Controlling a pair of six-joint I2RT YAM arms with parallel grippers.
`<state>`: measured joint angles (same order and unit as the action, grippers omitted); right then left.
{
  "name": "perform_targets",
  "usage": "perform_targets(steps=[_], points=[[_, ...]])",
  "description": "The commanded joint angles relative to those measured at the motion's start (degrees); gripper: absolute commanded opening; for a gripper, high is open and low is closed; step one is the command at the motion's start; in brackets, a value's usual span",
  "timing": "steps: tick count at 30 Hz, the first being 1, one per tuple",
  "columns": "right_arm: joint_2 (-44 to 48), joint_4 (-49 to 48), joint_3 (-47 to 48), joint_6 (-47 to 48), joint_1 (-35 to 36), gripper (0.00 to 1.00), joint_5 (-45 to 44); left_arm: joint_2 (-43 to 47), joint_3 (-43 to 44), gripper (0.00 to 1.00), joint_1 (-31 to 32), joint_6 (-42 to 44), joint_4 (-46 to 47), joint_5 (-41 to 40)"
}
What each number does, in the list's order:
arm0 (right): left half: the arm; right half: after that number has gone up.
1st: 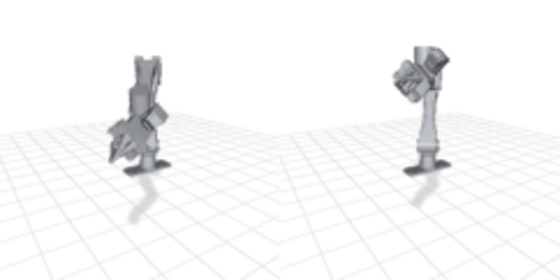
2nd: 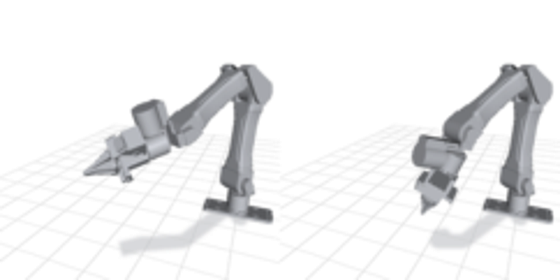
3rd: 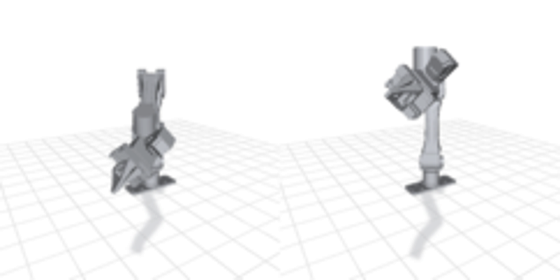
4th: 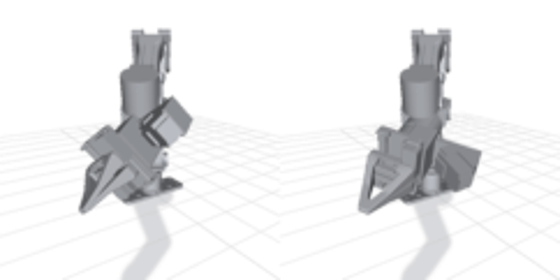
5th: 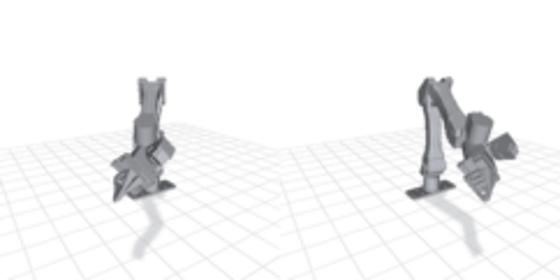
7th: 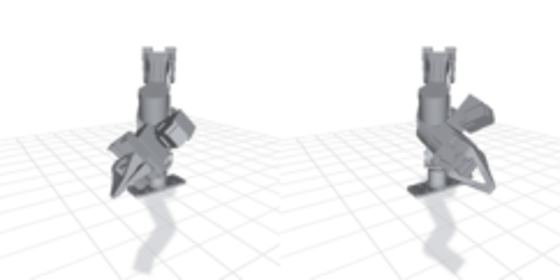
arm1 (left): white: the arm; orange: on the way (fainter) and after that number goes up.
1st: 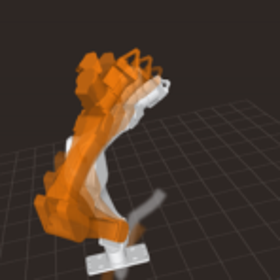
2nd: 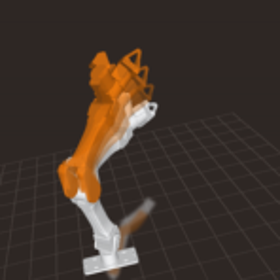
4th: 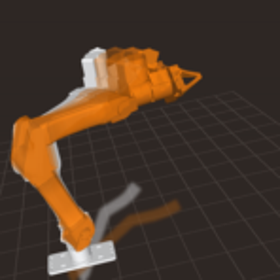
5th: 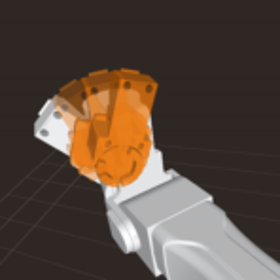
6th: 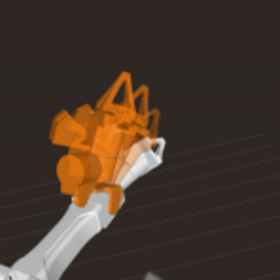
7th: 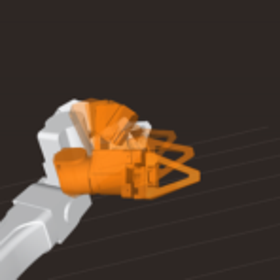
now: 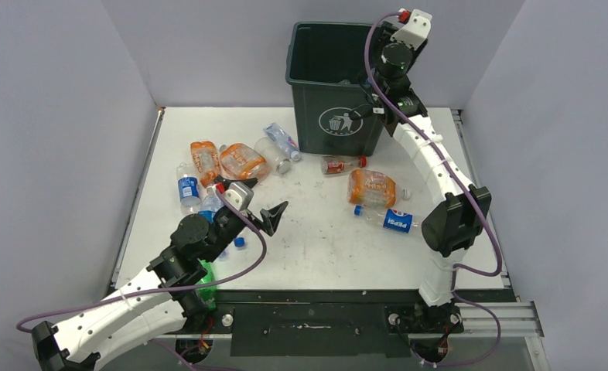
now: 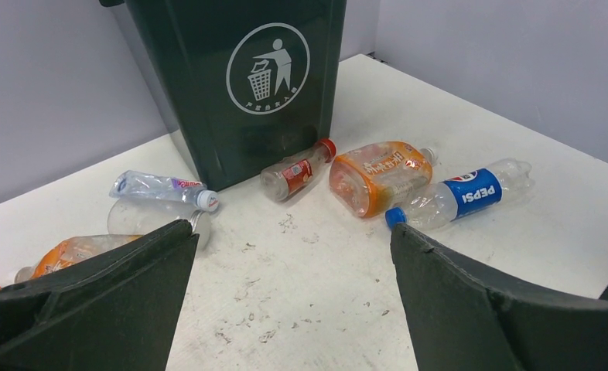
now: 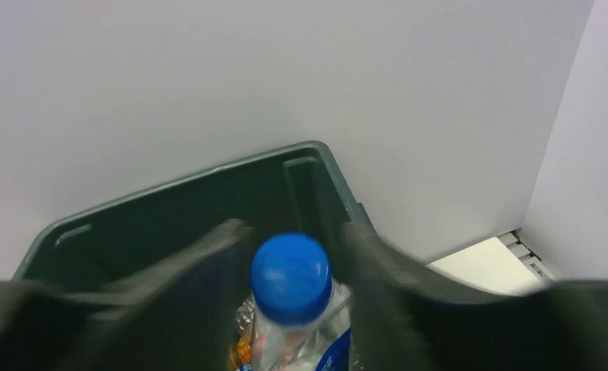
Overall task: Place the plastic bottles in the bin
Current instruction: Place the plastic bottle in the trash bin, then pick up the plastic bottle at the center of the board.
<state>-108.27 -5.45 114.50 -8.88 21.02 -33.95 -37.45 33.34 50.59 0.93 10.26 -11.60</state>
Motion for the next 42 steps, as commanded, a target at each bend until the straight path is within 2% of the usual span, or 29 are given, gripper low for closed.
perform_targets(steps=[1, 2, 5, 9, 12, 14, 19, 22, 25, 30, 32, 35, 39, 42], points=[[3.2, 3.3, 0.1, -3.9, -1.2, 0.70, 5.1, -0.4, 1.0, 0.96, 0.0, 0.5, 2.0, 0.0], [3.1, 4.3, 1.0, -4.7, -1.2, 0.79, 6.2, -0.5, 1.0, 0.96, 0.1, 0.5, 2.0, -0.1], [2.4, 8.8, 5.9, -7.6, -1.0, 0.89, 8.8, -0.9, 1.0, 0.96, 0.0, 0.6, 2.0, -0.3], [4.3, 10.7, 9.1, -9.9, -0.1, 0.93, 10.7, -1.0, 1.0, 0.96, 0.0, 0.5, 2.0, -0.6], [8.3, 11.1, 7.2, -10.1, 2.6, 0.93, 11.4, -1.1, 0.9, 0.96, 0.0, 0.4, 2.0, -0.9], [13.7, 7.8, -0.3, -9.8, 5.6, 0.93, 11.2, -1.3, 1.0, 0.96, 0.0, 0.4, 1.9, -1.0], [33.2, -2.1, -29.8, -14.8, 10.9, 0.92, 14.3, -1.3, 1.0, 0.96, 0.1, -0.1, 1.8, -1.3], [45.2, -2.5, -46.1, -20.3, 11.5, 0.92, 16.3, -1.3, 0.9, 0.96, 0.3, -0.3, 1.8, -1.3], [53.6, 2.0, -57.7, -22.9, 11.7, 0.92, 15.1, -1.4, 0.9, 0.96, 0.4, -0.5, 1.8, -1.3], [59.4, 17.4, -67.7, -26.1, 10.7, 0.95, 7.4, -1.4, 1.2, 0.96, 0.6, -0.6, 1.7, -0.7], [60.3, 20.5, -70.9, -28.0, 8.1, 0.95, 7.8, -1.3, 1.3, 0.96, 0.6, -0.6, 1.5, -0.4], [60.3, 21.4, -74.8, -28.7, 1.5, 0.96, 10.8, -1.6, 1.2, 0.96, 0.6, -0.6, 1.4, -0.3], [55.3, 22.1, -75.0, -30.4, -9.3, 0.97, 14.8, -3.1, 2.1, 0.96, 1.0, -0.6, 0.2, 0.5], [52.5, 19.8, -77.1, -35.8, -12.4, 0.96, 12.5, -4.1, 3.0, 0.96, 1.5, -0.6, -1.2, 1.0]])
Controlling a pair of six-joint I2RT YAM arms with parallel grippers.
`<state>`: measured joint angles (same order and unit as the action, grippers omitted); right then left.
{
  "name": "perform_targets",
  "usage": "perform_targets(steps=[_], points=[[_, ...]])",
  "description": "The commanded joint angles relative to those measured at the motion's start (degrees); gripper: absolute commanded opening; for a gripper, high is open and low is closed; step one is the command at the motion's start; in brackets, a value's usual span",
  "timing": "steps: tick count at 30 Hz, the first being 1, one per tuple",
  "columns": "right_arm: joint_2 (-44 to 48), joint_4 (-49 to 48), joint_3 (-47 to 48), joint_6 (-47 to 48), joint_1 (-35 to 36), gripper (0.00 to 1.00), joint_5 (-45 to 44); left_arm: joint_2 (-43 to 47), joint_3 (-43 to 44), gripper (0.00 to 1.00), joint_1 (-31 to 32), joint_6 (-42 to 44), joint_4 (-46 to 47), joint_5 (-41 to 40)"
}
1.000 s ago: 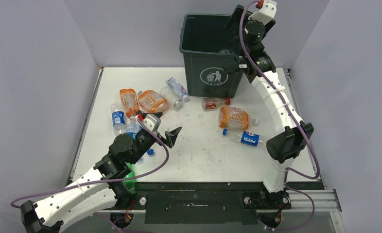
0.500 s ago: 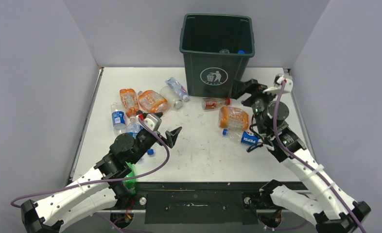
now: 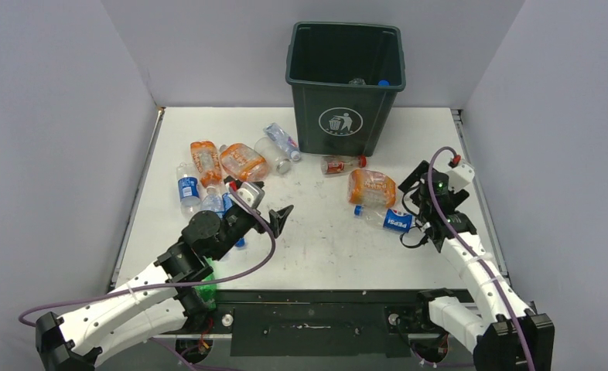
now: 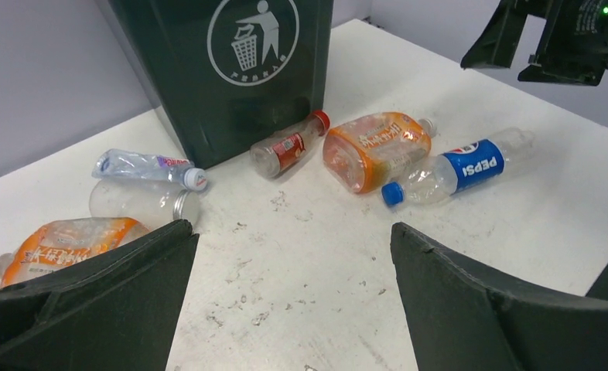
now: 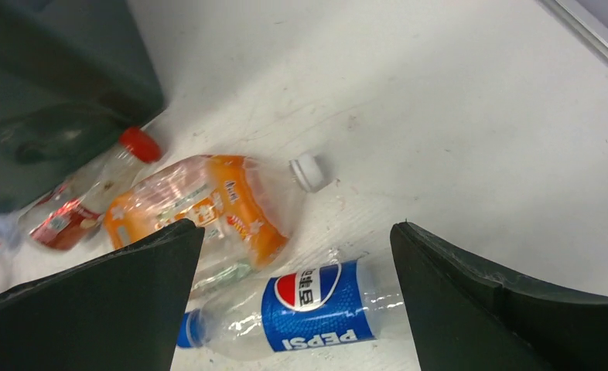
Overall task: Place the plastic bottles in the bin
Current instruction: Pick up the plastic bottle at the center of the board.
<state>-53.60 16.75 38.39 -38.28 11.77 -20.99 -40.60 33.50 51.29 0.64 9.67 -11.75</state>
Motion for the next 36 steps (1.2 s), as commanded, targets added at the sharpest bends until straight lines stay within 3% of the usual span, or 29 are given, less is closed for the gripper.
perform_targets(steps=[1, 7, 13, 16, 21, 23, 27, 33, 36], points=[[-2.5, -3.9, -2.5, -8.3, -4.0, 0.96, -0.7, -1.0, 3.1, 0.96, 0.8, -0.3, -0.9, 1.2], [-4.2, -10.7, -10.8, -16.9, -7.4, 0.96, 2.2, 0.1, 2.9, 0.96, 1.4, -0.3, -0.9, 0.8], [-1.4, -11.2, -15.5, -21.8, -6.9, 0.95, 6.2, 0.3, 3.2, 0.96, 1.4, -0.3, -1.2, 1.4], [2.1, -11.1, -19.2, -28.1, -3.3, 0.94, 6.3, 0.0, 3.2, 0.96, 1.5, -0.3, -1.3, 1.7], [7.2, -8.8, -22.2, -37.9, 9.6, 0.93, 1.3, -1.1, 3.2, 0.96, 1.5, -0.3, -1.5, 1.9], [7.6, -5.9, -20.5, -36.7, 14.9, 0.94, -1.4, -1.9, 3.4, 0.96, 1.7, -0.3, -1.9, 2.2], [7.6, -0.9, -14.8, -24.0, 20.2, 1.00, -6.2, -3.9, 4.6, 0.96, 2.3, -2.2, -3.7, 2.1], [3.6, -0.2, -11.0, -9.9, 20.1, 1.00, 3.4, -5.9, 5.8, 0.96, 3.1, -2.4, -5.6, 0.3], [-1.9, 5.5, -7.1, -6.4, 20.3, 0.92, 5.7, -6.2, 5.6, 0.96, 3.3, -2.2, -5.7, -0.6]])
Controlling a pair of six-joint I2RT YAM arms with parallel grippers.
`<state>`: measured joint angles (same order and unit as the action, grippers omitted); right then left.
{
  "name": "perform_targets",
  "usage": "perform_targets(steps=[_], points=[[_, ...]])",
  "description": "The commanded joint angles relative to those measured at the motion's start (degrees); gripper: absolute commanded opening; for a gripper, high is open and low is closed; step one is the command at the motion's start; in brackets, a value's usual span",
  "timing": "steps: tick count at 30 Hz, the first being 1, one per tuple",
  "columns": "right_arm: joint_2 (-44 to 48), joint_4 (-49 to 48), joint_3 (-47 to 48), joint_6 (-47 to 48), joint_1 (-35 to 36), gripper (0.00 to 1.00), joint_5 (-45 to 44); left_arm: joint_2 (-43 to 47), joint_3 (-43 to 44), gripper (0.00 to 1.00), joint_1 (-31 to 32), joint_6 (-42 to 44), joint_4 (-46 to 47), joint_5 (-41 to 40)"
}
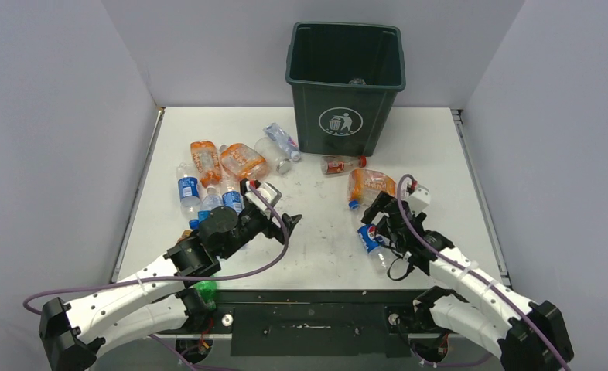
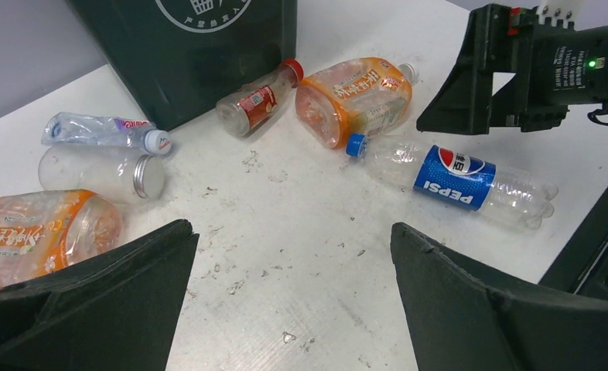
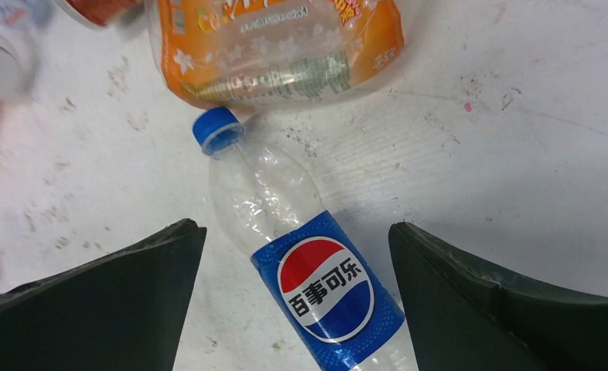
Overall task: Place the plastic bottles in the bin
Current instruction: Pick up the plastic bottle at the center of the board.
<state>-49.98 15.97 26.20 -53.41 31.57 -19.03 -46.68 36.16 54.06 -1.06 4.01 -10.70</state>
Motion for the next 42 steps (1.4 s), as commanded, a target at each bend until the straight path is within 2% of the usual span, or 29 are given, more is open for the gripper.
perform_targets(steps=[1, 5, 10, 13, 20, 28, 32, 34, 38, 42], points=[[-7.1, 8.1, 6.4, 9.8, 0.5, 0.92, 3.7, -0.3, 2.9, 0.96, 0.6, -0.4, -0.1, -1.8], [-10.3, 11.1, 8.3, 13.4, 0.7, 0.90, 5.2, -1.1, 3.3, 0.96, 0.6, -0.3, -0.4, -1.7], [-10.8, 9.7, 7.9, 14.6, 1.3, 0.90, 11.8, -1.8, 3.6, 0.96, 0.6, -0.3, -0.8, -1.5], [-12.6, 10.0, 7.3, 15.2, 1.5, 0.90, 12.4, -2.0, 3.7, 0.96, 0.6, -0.3, -0.9, -1.2], [-14.3, 7.0, 3.9, 14.4, 2.3, 0.97, 16.0, -2.2, 4.1, 0.96, 0.6, -0.3, -1.4, -0.6], [-13.5, 5.0, 2.4, 13.6, 3.4, 0.57, 18.6, -2.3, 4.2, 0.96, 0.7, -0.3, -1.6, 0.2], [-6.2, 1.2, 1.7, 13.7, 6.0, 0.43, 18.6, -2.3, 4.3, 0.96, 0.8, -1.7, -1.6, 0.1], [0.2, -3.7, 0.3, 14.6, 8.7, 0.40, 18.5, -2.0, 4.2, 0.96, 0.9, -4.7, -1.4, -0.3], [13.6, -18.1, -5.6, 17.7, 13.9, 0.37, 18.6, 0.1, 1.2, 0.96, 1.0, -17.1, 2.2, 0.9], [21.0, -34.5, -12.8, 19.2, 15.7, 0.38, 24.5, 3.8, -7.2, 0.96, 0.7, -29.5, 15.7, 3.1]])
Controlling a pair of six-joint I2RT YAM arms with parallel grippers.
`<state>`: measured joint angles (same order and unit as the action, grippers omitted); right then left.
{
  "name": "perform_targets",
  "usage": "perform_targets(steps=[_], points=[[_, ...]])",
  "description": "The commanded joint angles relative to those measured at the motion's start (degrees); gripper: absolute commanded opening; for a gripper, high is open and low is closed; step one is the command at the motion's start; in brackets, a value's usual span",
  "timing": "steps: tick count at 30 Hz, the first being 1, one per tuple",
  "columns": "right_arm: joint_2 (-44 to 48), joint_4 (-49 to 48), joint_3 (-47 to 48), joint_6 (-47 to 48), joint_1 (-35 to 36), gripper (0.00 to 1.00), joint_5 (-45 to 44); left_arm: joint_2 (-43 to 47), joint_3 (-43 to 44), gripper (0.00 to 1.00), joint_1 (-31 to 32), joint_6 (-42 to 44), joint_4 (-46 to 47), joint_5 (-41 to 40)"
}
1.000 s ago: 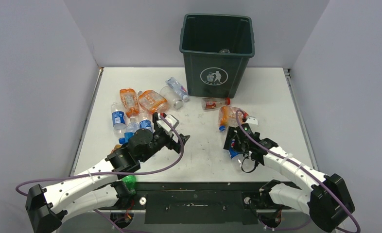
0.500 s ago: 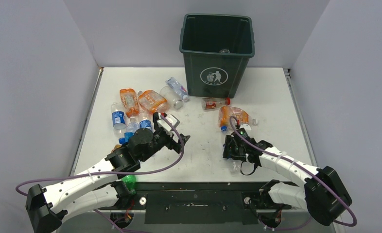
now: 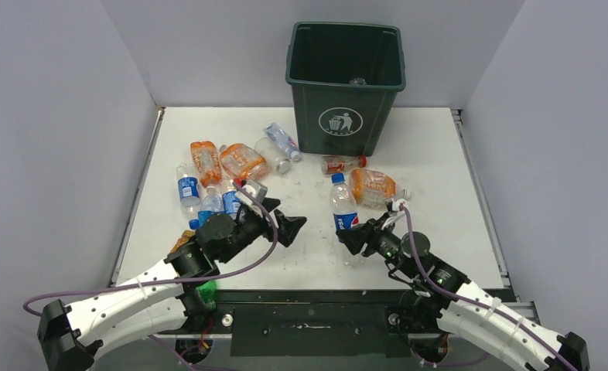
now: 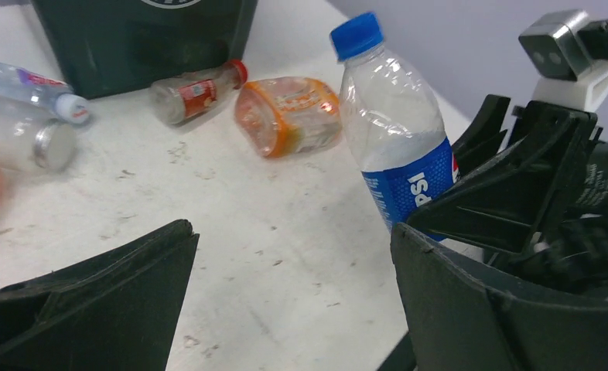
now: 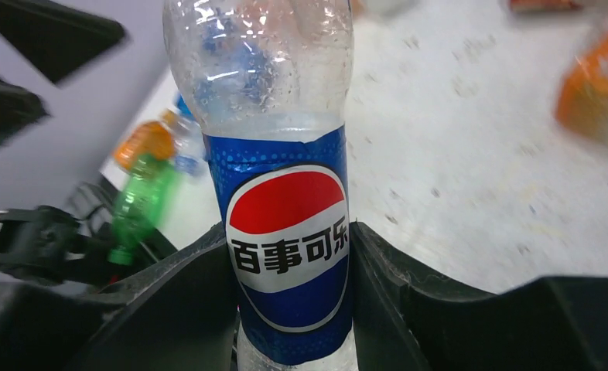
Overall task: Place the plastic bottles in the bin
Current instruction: Pick up the plastic bottle at the center of the board.
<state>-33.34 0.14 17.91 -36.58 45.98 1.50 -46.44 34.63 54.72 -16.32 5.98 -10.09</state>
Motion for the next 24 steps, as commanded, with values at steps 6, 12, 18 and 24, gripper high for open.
perform_targets(steps=[6, 12, 18, 24], points=[[2.2, -38.4, -10.8, 0.6, 5.3, 0.37, 7.6, 3.8, -11.5, 0.96, -0.8, -19.5, 30.5, 8.3], [-6.5, -49.5, -9.9, 3.4, 13.7, 0.37, 4.7, -2.3, -7.6, 0.96, -1.1, -18.7, 33.5, 17.4], [-11.7, -56.6, -9.7, 6.3, 21.8, 0.36, -1.3, -5.0, -6.8, 0.96, -1.1, -18.7, 34.0, 22.7], [-12.8, -65.0, -11.5, 6.7, 25.1, 0.33, -9.2, -5.8, -7.8, 0.93, -1.1, -20.9, 37.5, 28.6]])
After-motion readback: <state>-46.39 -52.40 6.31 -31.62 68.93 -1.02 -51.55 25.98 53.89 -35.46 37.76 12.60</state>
